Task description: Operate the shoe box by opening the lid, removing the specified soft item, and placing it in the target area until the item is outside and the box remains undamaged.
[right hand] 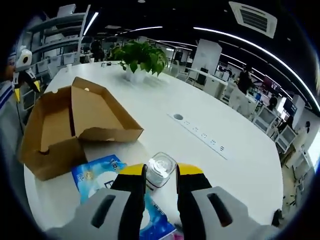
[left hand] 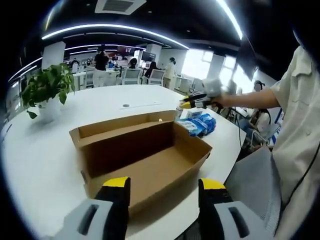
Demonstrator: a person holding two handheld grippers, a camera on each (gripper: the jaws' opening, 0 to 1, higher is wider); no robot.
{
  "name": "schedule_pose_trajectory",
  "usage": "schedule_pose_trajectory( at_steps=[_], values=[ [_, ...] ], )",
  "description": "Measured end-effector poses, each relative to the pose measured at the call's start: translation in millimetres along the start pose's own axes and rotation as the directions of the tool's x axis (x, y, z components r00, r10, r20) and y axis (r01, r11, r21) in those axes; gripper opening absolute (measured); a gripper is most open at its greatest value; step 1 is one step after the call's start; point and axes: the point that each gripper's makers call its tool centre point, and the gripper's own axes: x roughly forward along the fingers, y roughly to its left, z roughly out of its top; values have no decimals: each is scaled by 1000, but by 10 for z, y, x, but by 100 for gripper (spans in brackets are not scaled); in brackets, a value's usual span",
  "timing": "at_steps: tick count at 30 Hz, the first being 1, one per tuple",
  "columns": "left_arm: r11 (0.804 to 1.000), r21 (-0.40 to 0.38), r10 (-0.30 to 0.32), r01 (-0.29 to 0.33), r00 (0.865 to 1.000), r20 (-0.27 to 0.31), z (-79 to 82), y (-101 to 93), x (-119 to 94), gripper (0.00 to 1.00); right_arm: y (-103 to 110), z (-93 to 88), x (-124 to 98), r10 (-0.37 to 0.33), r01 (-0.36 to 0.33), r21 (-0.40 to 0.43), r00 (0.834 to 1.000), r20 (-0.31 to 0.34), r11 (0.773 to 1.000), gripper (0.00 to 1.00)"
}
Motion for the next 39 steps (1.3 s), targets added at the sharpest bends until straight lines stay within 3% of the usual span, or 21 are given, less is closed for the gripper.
schedule_pose_trajectory(
  at_steps=[20,39],
  values=[
    [999,-3,43,-43,999,4,-22,132,-30,55,-10,15,30,-87,89,60,996,-35,994,21],
    [992,-19,121,-121,993,6,-41,335,-131,55,-73,26,-30,-78,80,75,997,-29,994,27]
  ],
)
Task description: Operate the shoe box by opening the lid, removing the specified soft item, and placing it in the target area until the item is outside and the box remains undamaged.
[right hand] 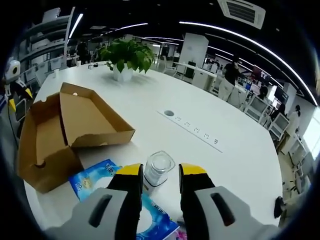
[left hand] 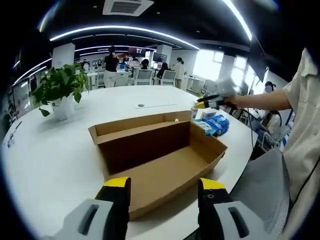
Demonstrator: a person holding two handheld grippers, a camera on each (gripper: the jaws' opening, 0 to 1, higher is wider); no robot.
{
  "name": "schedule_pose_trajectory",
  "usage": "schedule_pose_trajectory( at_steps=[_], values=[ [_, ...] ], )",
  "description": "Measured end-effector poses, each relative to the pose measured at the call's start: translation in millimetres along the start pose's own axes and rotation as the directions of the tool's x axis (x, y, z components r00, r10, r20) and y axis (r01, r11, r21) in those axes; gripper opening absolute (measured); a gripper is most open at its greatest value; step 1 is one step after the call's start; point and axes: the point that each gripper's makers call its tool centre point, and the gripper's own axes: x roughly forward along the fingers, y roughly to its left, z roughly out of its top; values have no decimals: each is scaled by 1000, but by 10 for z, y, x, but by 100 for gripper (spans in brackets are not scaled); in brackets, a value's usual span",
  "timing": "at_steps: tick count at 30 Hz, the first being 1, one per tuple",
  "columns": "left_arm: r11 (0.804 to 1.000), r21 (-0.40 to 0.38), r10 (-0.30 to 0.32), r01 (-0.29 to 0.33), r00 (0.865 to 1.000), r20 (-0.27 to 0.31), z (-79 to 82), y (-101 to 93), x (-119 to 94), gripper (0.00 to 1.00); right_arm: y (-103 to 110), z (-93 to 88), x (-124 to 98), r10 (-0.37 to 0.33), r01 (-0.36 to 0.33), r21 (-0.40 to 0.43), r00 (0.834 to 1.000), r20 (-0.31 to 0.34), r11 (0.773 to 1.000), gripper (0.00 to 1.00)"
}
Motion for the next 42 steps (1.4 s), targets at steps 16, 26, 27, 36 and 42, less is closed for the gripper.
schedule_pose_trajectory(
  at_steps=[16,26,27,36,42],
  values=[
    [986,9,167,-166,985,-53,-157,337,-92,47,43,205,-241,49,-49,-36,999,-1,998,36],
    [974,32,228,-226,969,-92,-253,443,-61,42,166,514,-295,73,-73,-22,997,1,997,41],
    [973,27,232,-231,968,-94,-256,448,-64,42,184,536,-295,75,-75,-25,997,0,997,41],
    [940,-70,324,-335,937,-130,-389,707,-148,32,448,597,-206,130,-134,-37,987,-99,990,43],
    [920,-152,343,-360,930,-131,-464,791,-165,28,589,656,-91,161,-163,-7,977,-138,987,45]
  ],
)
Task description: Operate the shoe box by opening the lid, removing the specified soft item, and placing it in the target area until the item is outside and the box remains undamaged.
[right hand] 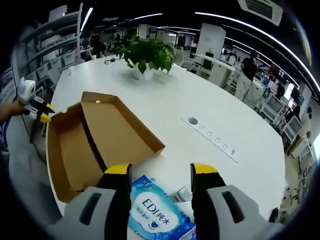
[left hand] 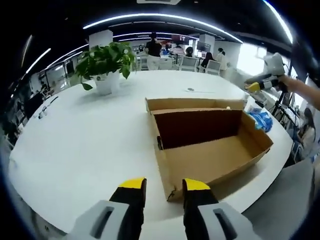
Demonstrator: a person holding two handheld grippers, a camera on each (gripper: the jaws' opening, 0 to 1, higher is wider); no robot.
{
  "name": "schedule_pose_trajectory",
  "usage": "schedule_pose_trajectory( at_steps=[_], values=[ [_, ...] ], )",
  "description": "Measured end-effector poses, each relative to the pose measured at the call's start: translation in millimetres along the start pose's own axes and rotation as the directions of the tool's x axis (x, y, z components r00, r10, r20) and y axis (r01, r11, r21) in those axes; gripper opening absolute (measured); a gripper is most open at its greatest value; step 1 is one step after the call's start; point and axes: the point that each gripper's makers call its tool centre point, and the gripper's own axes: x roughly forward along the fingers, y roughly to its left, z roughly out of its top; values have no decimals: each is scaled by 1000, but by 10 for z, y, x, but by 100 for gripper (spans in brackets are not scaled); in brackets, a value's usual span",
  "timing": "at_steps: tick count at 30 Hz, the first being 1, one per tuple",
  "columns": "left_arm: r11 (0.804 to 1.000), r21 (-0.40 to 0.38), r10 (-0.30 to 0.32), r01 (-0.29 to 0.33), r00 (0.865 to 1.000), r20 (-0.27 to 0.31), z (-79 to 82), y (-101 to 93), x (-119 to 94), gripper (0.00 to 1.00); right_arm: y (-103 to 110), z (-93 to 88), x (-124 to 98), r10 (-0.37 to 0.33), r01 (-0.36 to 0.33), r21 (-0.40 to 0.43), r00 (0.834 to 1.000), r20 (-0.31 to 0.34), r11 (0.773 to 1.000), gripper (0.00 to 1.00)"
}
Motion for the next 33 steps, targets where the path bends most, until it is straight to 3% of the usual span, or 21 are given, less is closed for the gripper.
schedule_pose_trajectory(
  at_steps=[8,13,17,23,33],
  values=[
    [991,-134,-9,9,1000,-2,-19,-27,65,16,152,90,250,49,-47,50,998,-33,998,45],
    [986,-163,-32,31,999,-3,-8,-112,86,6,252,85,397,79,-75,75,995,-55,994,45],
    [984,-175,-16,15,1000,-1,-7,-97,99,6,305,28,547,102,-92,111,991,-84,990,45],
    [982,-190,-3,3,1000,1,-10,-98,96,5,133,-98,822,77,-50,196,988,-133,979,42],
    [981,-191,13,-15,1000,-13,-23,-97,100,4,111,-286,1039,67,11,331,973,-222,944,32]
  ],
)
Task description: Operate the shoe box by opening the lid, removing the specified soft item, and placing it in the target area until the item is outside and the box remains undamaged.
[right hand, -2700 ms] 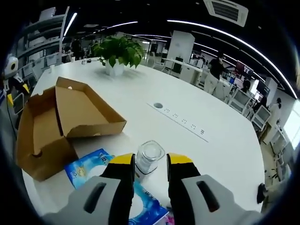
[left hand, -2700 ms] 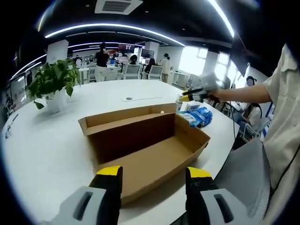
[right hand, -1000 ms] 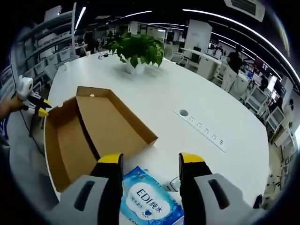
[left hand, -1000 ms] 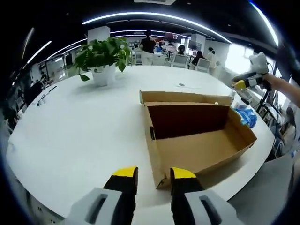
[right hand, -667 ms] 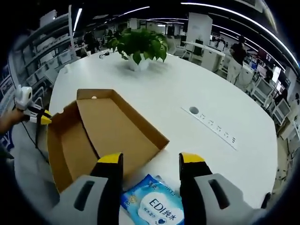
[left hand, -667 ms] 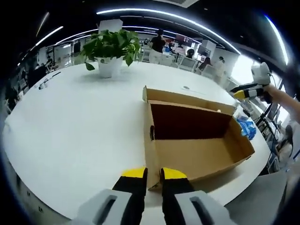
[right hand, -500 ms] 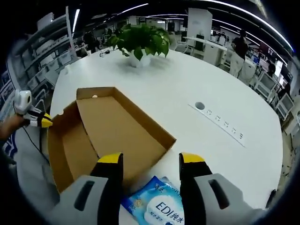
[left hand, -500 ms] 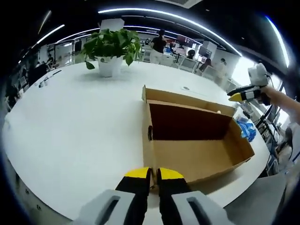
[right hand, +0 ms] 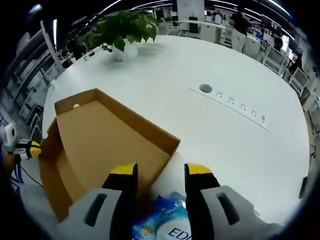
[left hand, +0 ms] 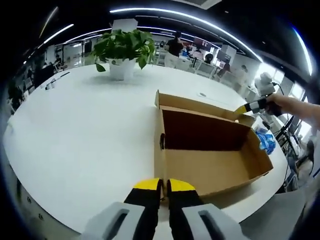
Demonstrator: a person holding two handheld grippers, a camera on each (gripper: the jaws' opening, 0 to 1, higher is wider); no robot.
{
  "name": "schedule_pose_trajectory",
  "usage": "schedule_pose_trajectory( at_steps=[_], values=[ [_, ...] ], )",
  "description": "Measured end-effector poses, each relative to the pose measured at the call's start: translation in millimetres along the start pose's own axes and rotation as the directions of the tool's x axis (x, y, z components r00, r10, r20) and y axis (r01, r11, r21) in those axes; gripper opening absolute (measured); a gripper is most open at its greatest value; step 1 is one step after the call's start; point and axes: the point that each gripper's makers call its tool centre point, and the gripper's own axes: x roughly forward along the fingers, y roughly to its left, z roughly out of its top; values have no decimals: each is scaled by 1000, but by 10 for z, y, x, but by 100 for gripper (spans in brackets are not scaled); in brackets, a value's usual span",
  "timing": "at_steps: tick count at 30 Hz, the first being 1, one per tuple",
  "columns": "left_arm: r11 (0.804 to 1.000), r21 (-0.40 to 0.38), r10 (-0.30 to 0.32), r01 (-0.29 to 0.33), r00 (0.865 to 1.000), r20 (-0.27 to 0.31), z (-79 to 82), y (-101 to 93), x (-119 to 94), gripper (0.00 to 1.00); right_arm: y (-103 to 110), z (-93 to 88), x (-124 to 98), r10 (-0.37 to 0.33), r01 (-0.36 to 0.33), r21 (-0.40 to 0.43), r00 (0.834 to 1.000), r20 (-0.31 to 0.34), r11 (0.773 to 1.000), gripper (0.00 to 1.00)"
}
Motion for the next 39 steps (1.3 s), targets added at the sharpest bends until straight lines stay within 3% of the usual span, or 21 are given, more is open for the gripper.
schedule_pose_trajectory(
  at_steps=[3,7,12,15,19,27,39],
  values=[
    [1000,12,2,-2,1000,-6,3,3,6,4,-38,-79,114,-3,10,111,998,-56,994,27],
    [1000,9,3,-3,1000,-9,-1,0,6,4,-52,-177,238,13,8,185,994,-111,983,22],
    [1000,-3,5,-5,1000,-2,2,0,5,4,-56,-155,286,30,2,269,993,-117,963,15],
    [1000,-9,3,-3,1000,1,2,-2,2,4,-15,-124,293,40,-8,282,993,-107,959,8],
    [1000,-20,1,-1,1000,5,0,8,9,4,-19,-129,312,8,21,246,993,-118,969,6],
    [1000,-25,4,-4,1000,5,-4,0,8,4,-47,19,182,-47,61,244,997,-65,968,3],
    [1000,-28,13,-13,1000,7,-9,-2,3,4,-3,242,-101,-67,54,242,997,43,969,2]
  ],
)
